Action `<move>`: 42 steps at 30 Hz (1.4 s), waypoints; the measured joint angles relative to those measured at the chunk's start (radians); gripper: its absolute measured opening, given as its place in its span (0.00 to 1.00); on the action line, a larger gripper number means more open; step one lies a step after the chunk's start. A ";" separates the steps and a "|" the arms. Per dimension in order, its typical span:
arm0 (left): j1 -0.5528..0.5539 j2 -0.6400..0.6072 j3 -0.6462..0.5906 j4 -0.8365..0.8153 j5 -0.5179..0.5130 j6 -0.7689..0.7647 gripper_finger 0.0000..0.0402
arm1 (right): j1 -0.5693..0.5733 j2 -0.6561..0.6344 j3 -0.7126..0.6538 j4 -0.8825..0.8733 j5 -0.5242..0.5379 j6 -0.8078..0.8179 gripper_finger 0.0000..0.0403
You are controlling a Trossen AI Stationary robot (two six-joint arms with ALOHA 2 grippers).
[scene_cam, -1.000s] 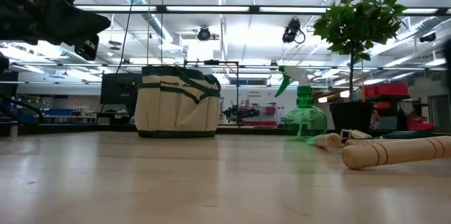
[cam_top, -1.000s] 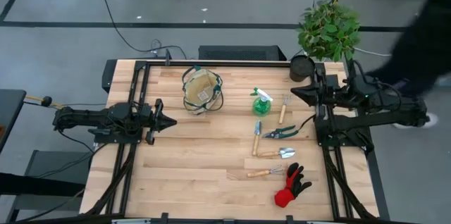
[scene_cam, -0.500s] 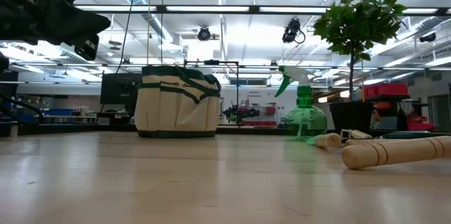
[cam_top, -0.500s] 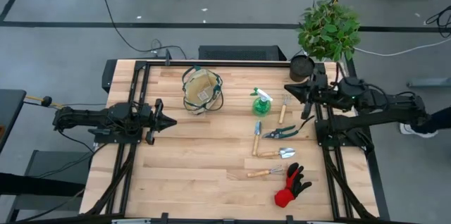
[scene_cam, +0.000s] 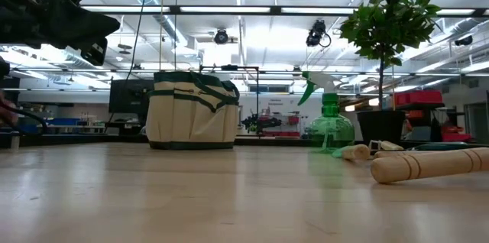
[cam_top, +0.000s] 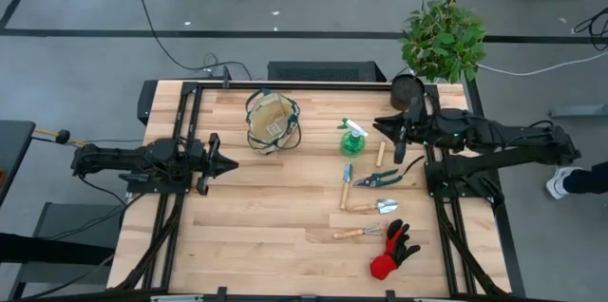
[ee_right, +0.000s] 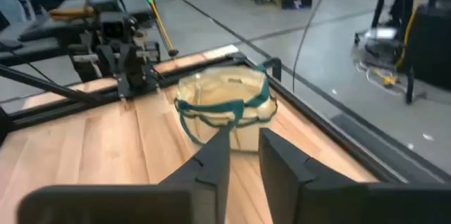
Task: Pick & Place Garden tools in Gardening bag
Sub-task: Put the green spray bottle into the gardening bag
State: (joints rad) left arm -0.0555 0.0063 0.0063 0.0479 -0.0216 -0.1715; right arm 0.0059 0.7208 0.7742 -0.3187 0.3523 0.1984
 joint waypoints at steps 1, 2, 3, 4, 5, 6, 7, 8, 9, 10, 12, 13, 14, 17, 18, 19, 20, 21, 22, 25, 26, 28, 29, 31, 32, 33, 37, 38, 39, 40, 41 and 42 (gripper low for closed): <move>0.000 0.000 0.000 0.000 0.000 0.000 0.08 | 0.000 0.009 0.000 0.000 0.002 0.010 0.24; 0.000 0.000 0.000 0.000 0.000 0.000 0.08 | 0.000 0.017 0.000 0.000 0.003 0.022 0.27; 0.000 0.000 0.000 0.000 0.000 0.000 0.08 | 0.000 0.025 0.000 0.001 0.005 0.030 0.30; 0.000 0.000 0.000 0.000 0.000 0.000 0.08 | 0.000 0.034 0.000 0.001 0.007 0.033 0.33; 0.000 0.000 0.000 0.000 0.000 0.000 0.08 | -0.001 0.044 0.000 0.001 0.007 0.034 0.35; 0.000 0.000 0.000 0.000 0.000 0.000 0.08 | -0.004 0.054 0.000 0.001 0.006 0.034 0.39; 0.000 0.000 0.000 0.000 0.000 0.000 0.08 | -0.007 0.064 0.000 0.002 0.007 0.035 0.41; 0.000 0.000 0.000 0.000 0.000 0.000 0.08 | -0.012 0.073 0.000 0.003 0.006 0.039 0.44; 0.000 0.000 0.000 0.000 0.000 0.000 0.08 | -0.018 0.081 0.000 0.003 0.007 0.048 0.47; 0.000 0.000 0.000 0.000 0.000 0.000 0.08 | -0.025 0.091 0.000 0.003 0.006 0.056 0.49; 0.000 0.000 0.000 0.000 0.000 0.000 0.08 | -0.042 0.106 0.000 0.003 0.000 0.071 0.53; 0.000 0.000 0.000 0.000 0.000 0.000 0.08 | -0.051 0.112 0.000 0.003 -0.011 0.074 0.55; 0.000 0.000 0.000 0.000 0.000 0.000 0.08 | -0.060 0.117 0.000 0.003 -0.022 0.074 0.57; 0.000 0.000 0.000 0.000 0.000 0.000 0.08 | -0.090 0.127 0.000 0.004 -0.075 0.080 0.61; 0.000 0.000 0.000 0.000 0.000 0.000 0.08 | -0.101 0.129 0.000 0.004 -0.089 0.086 0.61; 0.000 0.000 0.000 0.000 0.000 0.000 0.08 | -0.113 0.130 0.000 0.004 -0.104 0.093 0.62; 0.000 0.000 0.000 0.000 0.000 0.000 0.08 | -0.124 0.130 0.000 0.004 -0.120 0.100 0.62; 0.000 0.000 0.000 0.000 0.000 0.000 0.08 | -0.135 0.130 0.000 0.004 -0.135 0.106 0.62; 0.000 0.000 0.000 0.000 0.000 0.000 0.08 | -0.145 0.130 0.000 0.004 -0.150 0.108 0.62; 0.000 0.000 0.000 0.000 0.000 0.000 0.08 | -0.173 0.130 0.000 0.004 -0.190 0.107 0.61; 0.000 0.000 0.000 0.000 0.000 0.000 0.08 | -0.182 0.130 0.000 0.004 -0.204 0.108 0.61; 0.000 0.000 0.000 0.000 0.000 0.000 0.08 | -0.196 0.130 0.000 0.004 -0.225 0.107 0.60; 0.000 0.000 0.000 0.000 0.000 0.000 0.08 | -0.203 0.130 0.000 0.004 -0.234 0.107 0.60; 0.000 0.000 0.000 0.000 0.000 0.000 0.08 | -0.212 0.130 0.000 0.004 -0.250 0.104 0.60; 0.000 0.000 0.000 0.000 0.000 0.000 0.08 | -0.217 0.130 0.000 0.003 -0.258 0.097 0.60; 0.000 0.000 0.000 0.000 0.000 0.000 0.08 | -0.221 0.130 0.000 0.002 -0.262 0.087 0.60; 0.000 0.000 0.000 0.000 0.000 0.000 0.08 | -0.227 0.130 0.000 -0.044 -0.264 0.027 0.60; 0.000 0.000 0.000 0.000 0.000 0.000 0.08 | -0.227 0.130 0.000 -0.063 -0.264 0.011 0.60; 0.000 0.000 0.000 0.000 0.000 0.000 0.08 | -0.227 0.130 0.000 -0.087 -0.263 -0.001 0.60; 0.000 0.000 0.000 0.000 0.000 0.000 0.08 | -0.227 0.130 0.000 -0.115 -0.257 -0.016 0.60; 0.000 0.000 0.000 0.000 0.000 0.000 0.08 | -0.227 0.130 0.000 -0.141 -0.248 -0.026 0.60; 0.000 0.000 0.000 0.000 0.000 0.000 0.08 | -0.227 0.130 0.000 -0.167 -0.232 -0.035 0.60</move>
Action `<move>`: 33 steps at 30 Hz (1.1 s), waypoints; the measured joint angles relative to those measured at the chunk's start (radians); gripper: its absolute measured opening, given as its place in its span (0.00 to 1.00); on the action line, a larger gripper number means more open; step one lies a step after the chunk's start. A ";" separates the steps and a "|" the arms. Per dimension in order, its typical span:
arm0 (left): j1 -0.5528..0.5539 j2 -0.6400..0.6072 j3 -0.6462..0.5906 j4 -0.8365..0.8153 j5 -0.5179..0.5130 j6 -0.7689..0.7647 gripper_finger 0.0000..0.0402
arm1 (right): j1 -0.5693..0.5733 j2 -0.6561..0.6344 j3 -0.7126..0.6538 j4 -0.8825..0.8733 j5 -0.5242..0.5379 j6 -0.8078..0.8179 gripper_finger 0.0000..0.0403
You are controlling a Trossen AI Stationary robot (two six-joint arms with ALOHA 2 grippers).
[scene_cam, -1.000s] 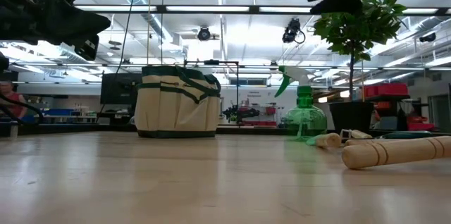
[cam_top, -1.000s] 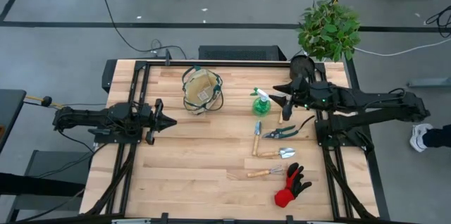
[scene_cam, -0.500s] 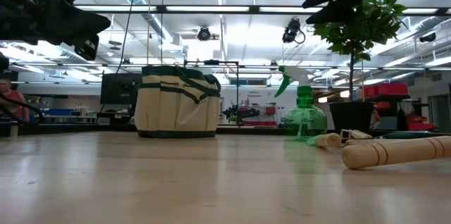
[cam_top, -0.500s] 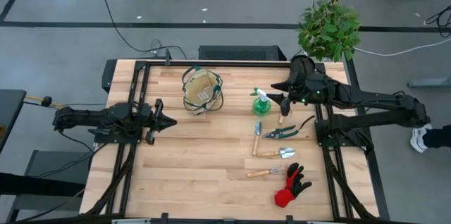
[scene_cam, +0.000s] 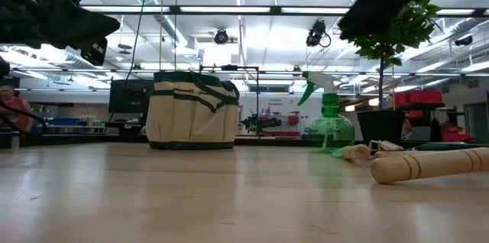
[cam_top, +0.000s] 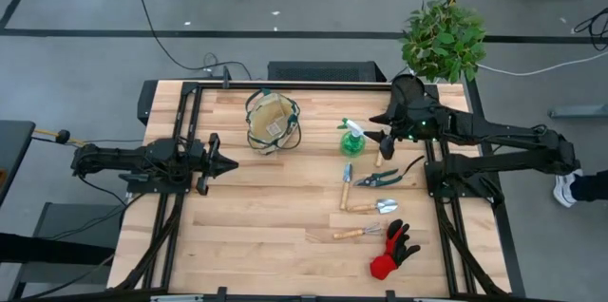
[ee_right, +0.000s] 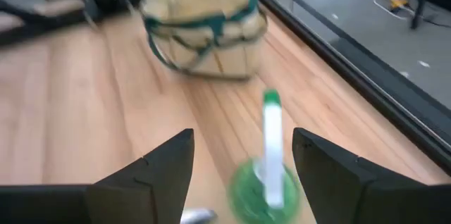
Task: Pick & Place Garden tools in Gardening bag
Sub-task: Put the green spray bottle into the gardening bag
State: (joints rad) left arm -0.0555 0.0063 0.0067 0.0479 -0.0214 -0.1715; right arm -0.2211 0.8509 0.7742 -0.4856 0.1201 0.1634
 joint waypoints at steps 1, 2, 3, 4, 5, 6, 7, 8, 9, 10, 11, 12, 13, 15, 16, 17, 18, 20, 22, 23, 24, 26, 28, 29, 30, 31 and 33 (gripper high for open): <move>0.000 0.000 0.000 0.000 0.000 0.000 0.08 | 0.000 0.000 0.000 -0.023 0.018 -0.008 0.60; 0.000 0.000 0.000 0.000 0.000 0.000 0.08 | 0.000 0.000 0.000 -0.045 0.034 -0.017 0.60; 0.000 0.000 0.000 0.000 0.000 0.000 0.08 | 0.000 0.000 0.000 -0.064 0.046 -0.025 0.60; 0.000 0.000 0.000 0.000 0.000 0.000 0.08 | 0.000 0.000 0.000 -0.079 0.053 -0.030 0.60; 0.000 0.000 0.000 0.000 0.000 0.000 0.08 | 0.000 0.000 0.000 -0.091 0.056 -0.035 0.60; 0.000 0.000 0.000 0.000 0.000 0.000 0.08 | 0.000 0.000 0.000 -0.102 0.055 -0.041 0.60; 0.000 0.000 0.000 0.000 0.000 0.000 0.08 | 0.000 0.000 0.000 -0.113 0.056 -0.044 0.60; 0.000 0.000 0.000 0.000 0.000 0.000 0.08 | 0.000 0.000 0.000 -0.123 0.055 -0.045 0.60; 0.000 0.000 0.000 0.000 0.000 0.000 0.08 | 0.000 0.000 -0.002 -0.125 0.056 -0.046 0.60; 0.000 0.000 0.000 0.000 0.000 0.000 0.08 | 0.000 0.000 -0.008 -0.121 0.055 -0.046 0.60; 0.000 0.000 0.000 0.000 0.000 0.000 0.08 | 0.000 -0.001 -0.017 -0.118 0.055 -0.046 0.60; 0.000 0.000 0.000 0.000 0.000 0.000 0.08 | 0.000 -0.001 -0.029 -0.116 0.054 -0.047 0.60; 0.000 0.000 0.000 0.000 0.000 0.000 0.08 | 0.000 -0.001 -0.045 -0.109 0.051 -0.047 0.60; 0.000 0.000 0.000 0.000 0.000 0.000 0.08 | 0.000 0.000 -0.087 -0.077 0.046 -0.044 0.60; 0.000 0.000 0.000 0.000 0.000 0.000 0.08 | 0.000 0.000 -0.107 -0.060 0.046 -0.044 0.60; 0.000 0.000 0.000 0.000 0.000 0.000 0.08 | 0.000 0.000 -0.127 -0.033 0.046 -0.045 0.60; 0.000 0.000 0.000 0.000 0.000 0.000 0.08 | 0.000 0.000 -0.148 0.000 0.046 -0.046 0.60; 0.000 0.000 0.000 0.000 0.000 0.000 0.08 | 0.000 0.000 -0.189 0.065 0.046 -0.046 0.60; 0.000 0.000 0.000 0.000 0.000 0.000 0.08 | 0.000 0.000 -0.230 0.135 0.046 -0.047 0.60; 0.000 0.000 0.000 0.000 0.000 0.000 0.08 | 0.000 0.000 -0.247 0.164 0.046 -0.047 0.60; 0.000 0.000 0.000 0.000 0.000 0.000 0.08 | 0.000 0.000 -0.266 0.194 0.046 -0.047 0.60; 0.000 0.000 0.000 0.000 0.000 0.000 0.08 | 0.000 0.000 -0.303 0.254 0.046 -0.049 0.60; 0.000 0.000 0.000 0.000 0.000 0.000 0.08 | 0.000 0.000 -0.337 0.303 0.046 -0.055 0.60; 0.000 0.000 0.000 0.000 0.000 0.000 0.08 | 0.000 0.000 -0.352 0.328 0.046 -0.064 0.60; 0.000 0.000 0.000 0.000 0.000 0.000 0.08 | 0.000 0.000 -0.368 0.354 0.047 -0.072 0.60; 0.000 0.000 0.000 0.000 0.000 0.000 0.08 | 0.000 0.000 -0.383 0.375 0.047 -0.079 0.60; 0.000 0.000 0.000 0.000 0.000 0.000 0.08 | 0.000 0.000 -0.405 0.409 0.047 -0.087 0.60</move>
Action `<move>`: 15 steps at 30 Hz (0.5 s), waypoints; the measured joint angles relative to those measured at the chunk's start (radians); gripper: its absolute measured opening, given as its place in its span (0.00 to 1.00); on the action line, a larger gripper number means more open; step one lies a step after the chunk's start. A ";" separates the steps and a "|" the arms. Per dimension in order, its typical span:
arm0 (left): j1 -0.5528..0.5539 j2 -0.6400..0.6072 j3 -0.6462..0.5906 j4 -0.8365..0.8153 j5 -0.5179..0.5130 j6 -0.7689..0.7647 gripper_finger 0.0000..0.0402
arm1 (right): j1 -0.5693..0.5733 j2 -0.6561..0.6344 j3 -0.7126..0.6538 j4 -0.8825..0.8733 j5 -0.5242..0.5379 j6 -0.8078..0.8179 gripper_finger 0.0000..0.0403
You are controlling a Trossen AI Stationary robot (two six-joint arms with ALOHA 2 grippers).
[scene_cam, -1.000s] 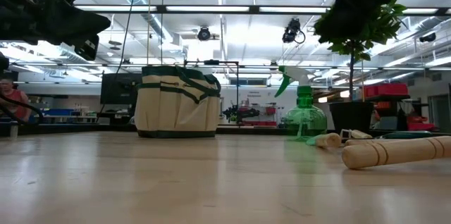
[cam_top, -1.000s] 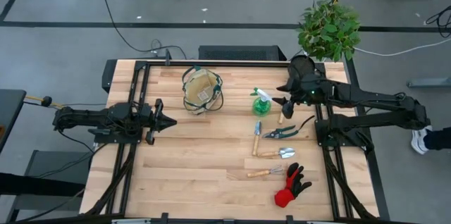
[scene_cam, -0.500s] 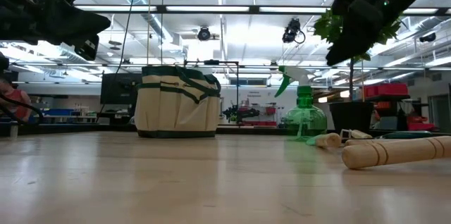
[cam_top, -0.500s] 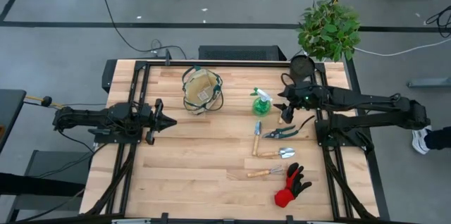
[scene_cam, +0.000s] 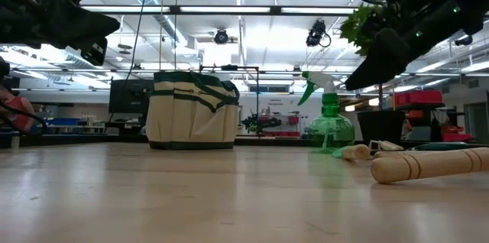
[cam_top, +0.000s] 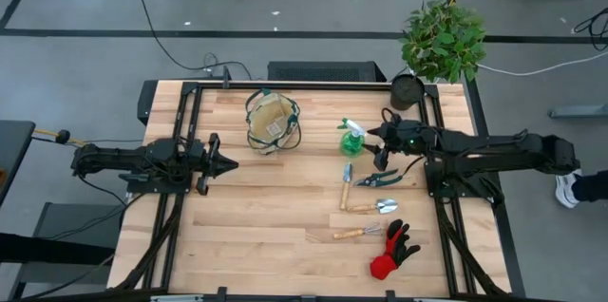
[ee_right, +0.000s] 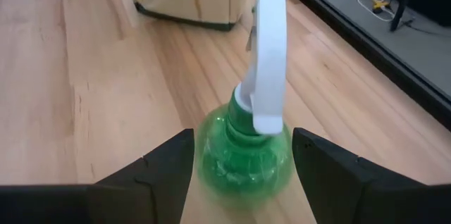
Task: Pick & Place Garden tools in Gardening bag
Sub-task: Put the green spray bottle into the gardening bag
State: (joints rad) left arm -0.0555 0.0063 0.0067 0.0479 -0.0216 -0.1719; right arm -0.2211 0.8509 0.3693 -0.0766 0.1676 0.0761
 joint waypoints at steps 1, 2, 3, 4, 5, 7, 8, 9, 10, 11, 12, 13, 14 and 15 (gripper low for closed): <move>0.000 0.000 0.000 0.000 0.000 0.000 0.08 | 0.000 0.000 -0.009 0.023 0.000 -0.006 0.60; 0.000 0.000 0.000 0.000 0.000 0.000 0.08 | 0.000 0.000 -0.017 0.042 0.000 -0.006 0.60; 0.000 0.000 0.000 0.000 0.000 0.000 0.08 | 0.000 0.000 -0.026 0.057 0.001 -0.007 0.60; 0.000 0.000 0.000 0.000 0.000 0.000 0.08 | 0.001 0.000 -0.036 0.068 0.006 -0.006 0.60; 0.000 0.000 0.000 0.000 0.000 0.000 0.08 | 0.000 0.000 -0.046 0.079 0.012 -0.006 0.60; 0.000 0.000 0.000 0.000 0.000 0.000 0.08 | 0.000 0.000 -0.059 0.096 0.025 -0.007 0.60; 0.000 0.000 0.000 0.000 0.000 0.000 0.08 | 0.000 0.000 -0.065 0.097 0.032 -0.007 0.60; 0.000 0.000 0.000 0.000 0.000 0.000 0.08 | 0.000 0.000 -0.070 0.098 0.035 -0.007 0.60; 0.000 0.000 0.000 0.000 0.000 0.000 0.08 | 0.000 0.000 -0.074 0.102 0.035 -0.008 0.60; 0.000 0.000 0.000 0.000 0.000 0.000 0.08 | 0.000 0.000 -0.077 0.109 0.035 -0.008 0.60; 0.000 0.000 0.000 0.000 0.000 0.000 0.08 | 0.000 0.000 -0.082 0.122 0.035 -0.008 0.60; 0.000 0.000 0.000 0.000 0.000 0.000 0.08 | 0.000 0.000 -0.089 0.136 0.035 -0.008 0.60; 0.000 0.000 0.000 0.000 0.000 0.000 0.08 | 0.000 0.000 -0.098 0.150 0.035 -0.010 0.60; 0.000 0.000 0.000 0.000 0.000 0.000 0.08 | 0.000 0.000 -0.110 0.166 0.035 -0.011 0.60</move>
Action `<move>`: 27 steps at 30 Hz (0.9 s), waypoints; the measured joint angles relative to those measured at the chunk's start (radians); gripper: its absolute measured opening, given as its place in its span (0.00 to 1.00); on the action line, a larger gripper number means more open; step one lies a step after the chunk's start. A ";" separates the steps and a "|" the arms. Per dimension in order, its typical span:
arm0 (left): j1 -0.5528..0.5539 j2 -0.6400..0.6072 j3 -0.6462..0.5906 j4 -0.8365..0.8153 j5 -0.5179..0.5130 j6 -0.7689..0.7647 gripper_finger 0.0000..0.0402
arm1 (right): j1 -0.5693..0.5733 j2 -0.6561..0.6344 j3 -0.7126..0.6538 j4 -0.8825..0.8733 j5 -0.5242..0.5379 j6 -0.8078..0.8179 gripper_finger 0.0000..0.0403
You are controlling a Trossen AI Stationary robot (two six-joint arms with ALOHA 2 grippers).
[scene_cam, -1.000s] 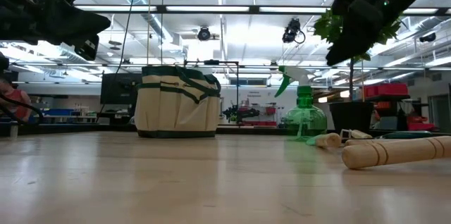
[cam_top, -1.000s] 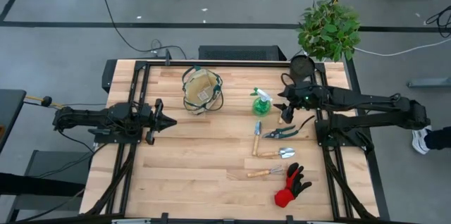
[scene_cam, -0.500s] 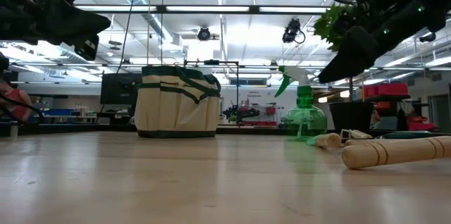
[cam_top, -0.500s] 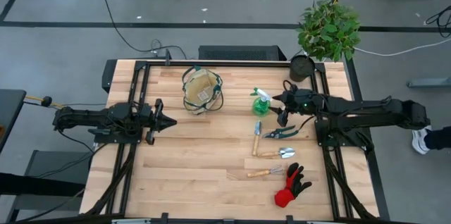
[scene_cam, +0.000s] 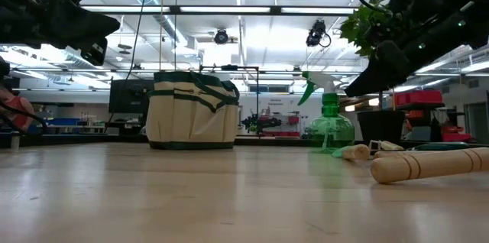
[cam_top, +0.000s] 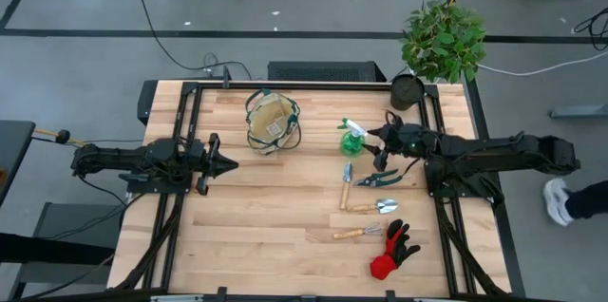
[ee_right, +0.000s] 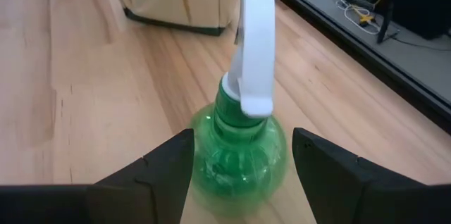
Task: Pick & Place Garden tools in Gardening bag
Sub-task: Put the green spray bottle into the gardening bag
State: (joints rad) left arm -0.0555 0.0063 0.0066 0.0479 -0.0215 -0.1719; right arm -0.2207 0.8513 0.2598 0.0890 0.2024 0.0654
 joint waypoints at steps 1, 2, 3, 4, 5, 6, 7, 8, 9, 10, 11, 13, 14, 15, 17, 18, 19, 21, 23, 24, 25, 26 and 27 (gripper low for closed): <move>0.000 0.000 0.000 0.000 0.000 0.000 0.08 | 0.000 0.000 -0.010 0.018 0.000 0.000 0.60; 0.000 0.000 0.000 0.000 0.000 0.000 0.08 | 0.000 0.000 -0.019 0.037 0.000 0.000 0.60; 0.000 0.000 0.000 0.000 0.000 0.000 0.08 | 0.000 0.000 -0.026 0.051 0.000 0.001 0.60; 0.000 0.000 0.000 0.000 0.000 0.000 0.08 | 0.000 0.000 -0.031 0.060 0.000 0.001 0.60; 0.000 0.000 0.000 0.000 0.000 0.000 0.08 | 0.000 0.000 -0.036 0.068 0.000 -0.002 0.60; 0.000 0.000 0.000 0.000 0.000 0.000 0.08 | 0.000 0.000 -0.041 0.079 0.000 -0.008 0.60; 0.000 0.000 0.000 0.000 0.000 0.000 0.08 | 0.000 0.001 -0.044 0.091 0.000 -0.016 0.60; 0.000 0.000 0.000 0.000 0.000 0.000 0.08 | 0.000 0.001 -0.047 0.101 0.000 -0.024 0.60; 0.000 0.000 0.000 0.000 0.000 0.000 0.08 | 0.000 0.004 -0.050 0.108 0.000 -0.027 0.60; 0.000 0.000 0.000 0.000 0.000 0.000 0.08 | 0.000 0.010 -0.054 0.117 0.002 -0.029 0.60; 0.000 0.000 0.000 0.000 0.000 0.000 0.08 | 0.000 0.017 -0.059 0.126 0.009 -0.029 0.60; 0.000 0.000 0.000 0.000 0.000 0.000 0.08 | 0.000 0.035 -0.069 0.167 0.018 -0.024 0.60; 0.000 0.000 0.000 0.000 0.000 0.000 0.08 | 0.000 0.044 -0.072 0.190 0.018 -0.025 0.60; 0.000 0.000 0.000 0.000 0.000 0.000 0.08 | 0.000 0.055 -0.075 0.209 0.018 -0.025 0.60; 0.000 0.000 0.000 0.000 0.000 0.000 0.08 | 0.000 0.077 -0.075 0.219 0.018 -0.025 0.60; 0.000 0.000 0.000 0.000 0.000 0.001 0.08 | 0.000 0.089 -0.076 0.221 0.018 -0.024 0.60; 0.000 0.000 0.000 0.000 0.000 0.000 0.08 | 0.000 0.102 -0.076 0.226 0.018 -0.025 0.60; 0.000 0.000 0.000 0.000 0.000 0.000 0.08 | 0.000 0.131 -0.076 0.243 0.018 -0.031 0.60; 0.000 0.000 0.000 0.000 0.000 0.000 0.08 | 0.000 0.161 -0.076 0.288 0.018 -0.042 0.60; 0.000 0.000 0.000 0.000 0.000 0.000 0.08 | 0.000 0.177 -0.076 0.317 0.018 -0.052 0.60; 0.000 0.000 0.000 0.000 0.000 0.000 0.08 | 0.000 0.192 -0.076 0.342 0.018 -0.063 0.60; 0.000 0.000 0.000 0.000 0.000 0.000 0.08 | 0.000 0.205 -0.076 0.368 0.018 -0.073 0.60; 0.000 0.000 0.000 0.000 0.000 0.000 0.08 | 0.000 0.219 -0.076 0.394 0.018 -0.081 0.60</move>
State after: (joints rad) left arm -0.0555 0.0063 0.0065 0.0479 -0.0216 -0.1719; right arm -0.2211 1.0698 0.1837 0.4827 0.2205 -0.0152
